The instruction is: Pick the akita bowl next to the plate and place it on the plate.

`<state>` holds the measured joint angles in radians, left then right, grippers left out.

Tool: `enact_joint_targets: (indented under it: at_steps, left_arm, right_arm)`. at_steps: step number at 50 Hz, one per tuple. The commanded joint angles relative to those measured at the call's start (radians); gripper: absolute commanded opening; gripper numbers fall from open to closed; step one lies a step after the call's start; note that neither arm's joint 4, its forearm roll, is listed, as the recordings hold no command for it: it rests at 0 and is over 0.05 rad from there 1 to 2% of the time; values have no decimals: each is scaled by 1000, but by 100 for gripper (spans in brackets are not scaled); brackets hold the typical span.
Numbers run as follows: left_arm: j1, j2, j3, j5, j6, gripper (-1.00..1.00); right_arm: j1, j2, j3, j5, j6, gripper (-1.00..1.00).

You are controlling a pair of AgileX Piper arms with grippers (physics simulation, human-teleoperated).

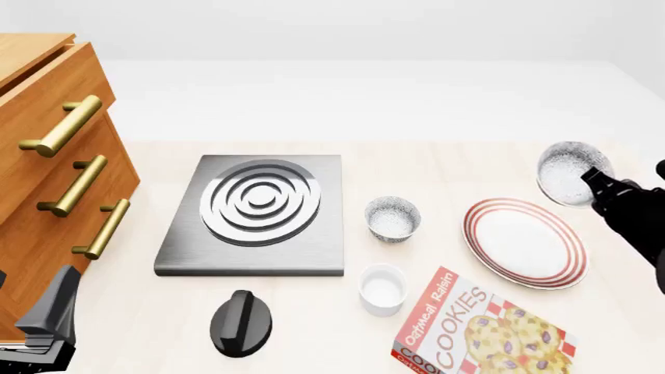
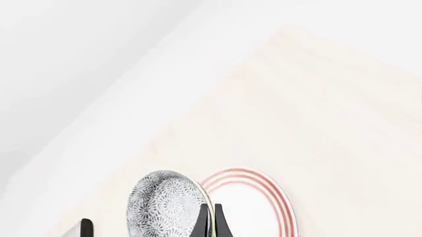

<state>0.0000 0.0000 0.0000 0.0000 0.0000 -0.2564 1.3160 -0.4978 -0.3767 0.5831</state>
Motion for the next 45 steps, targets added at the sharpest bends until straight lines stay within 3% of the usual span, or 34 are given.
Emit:
enact_joint_targets:
  at_steps: [1, 45]
  left_arm:
    - [0, 0, 0, 0, 0, 100]
    - [0, 0, 0, 0, 0, 100]
  right_arm:
    - [4, 2, 46, -42, 4, -100]
    - [39, 62, 123, -118, -16, -100]
